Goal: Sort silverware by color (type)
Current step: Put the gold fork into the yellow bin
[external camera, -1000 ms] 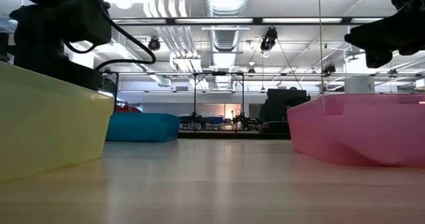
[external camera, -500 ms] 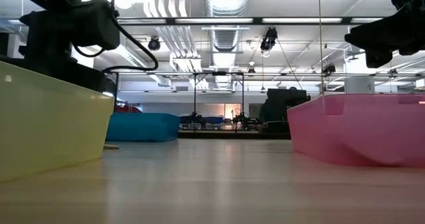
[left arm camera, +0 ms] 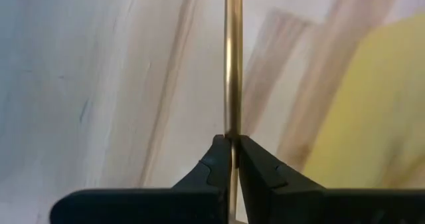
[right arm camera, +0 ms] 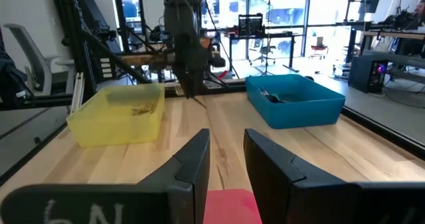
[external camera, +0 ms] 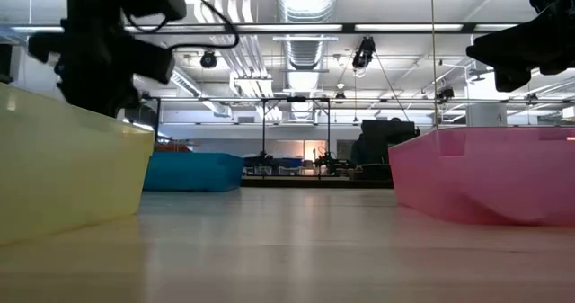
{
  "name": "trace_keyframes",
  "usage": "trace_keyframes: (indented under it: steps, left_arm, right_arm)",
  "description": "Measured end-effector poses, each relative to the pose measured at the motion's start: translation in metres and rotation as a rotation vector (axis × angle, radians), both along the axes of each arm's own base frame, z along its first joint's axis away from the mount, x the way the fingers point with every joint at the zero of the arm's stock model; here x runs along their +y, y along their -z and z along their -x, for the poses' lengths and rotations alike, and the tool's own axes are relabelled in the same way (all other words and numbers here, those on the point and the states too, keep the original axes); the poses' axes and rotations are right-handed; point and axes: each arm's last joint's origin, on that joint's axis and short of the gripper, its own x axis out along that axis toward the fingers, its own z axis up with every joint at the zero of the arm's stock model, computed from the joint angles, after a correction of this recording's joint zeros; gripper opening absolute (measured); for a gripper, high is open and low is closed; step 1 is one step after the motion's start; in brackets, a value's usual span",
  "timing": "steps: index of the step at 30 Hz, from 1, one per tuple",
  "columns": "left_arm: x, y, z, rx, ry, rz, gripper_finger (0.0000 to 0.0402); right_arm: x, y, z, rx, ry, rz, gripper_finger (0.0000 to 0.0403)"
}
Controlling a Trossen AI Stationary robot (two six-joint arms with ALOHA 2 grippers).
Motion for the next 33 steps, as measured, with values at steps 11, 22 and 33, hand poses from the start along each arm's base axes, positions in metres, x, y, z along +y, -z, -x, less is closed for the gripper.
trace_keyframes:
  steps: [11, 22, 33]
  left_arm:
    - [-0.028, -0.061, -0.021, -0.11, 0.0, 0.041, 0.0001]
    - [-0.114, -0.059, -0.014, -0.041, -0.058, 0.138, 0.0003]
    - [-0.147, -0.029, -0.007, 0.146, -0.146, 0.162, 0.003]
  right_arm:
    - [0.0, 0.0, 0.0, 0.0, 0.0, 0.0, 0.0086]
    - [0.0, 0.0, 0.0, 0.0, 0.0, 0.0, 0.0086]
    - [0.0, 0.0, 0.0, 0.0, 0.0, 0.0, 0.0086]
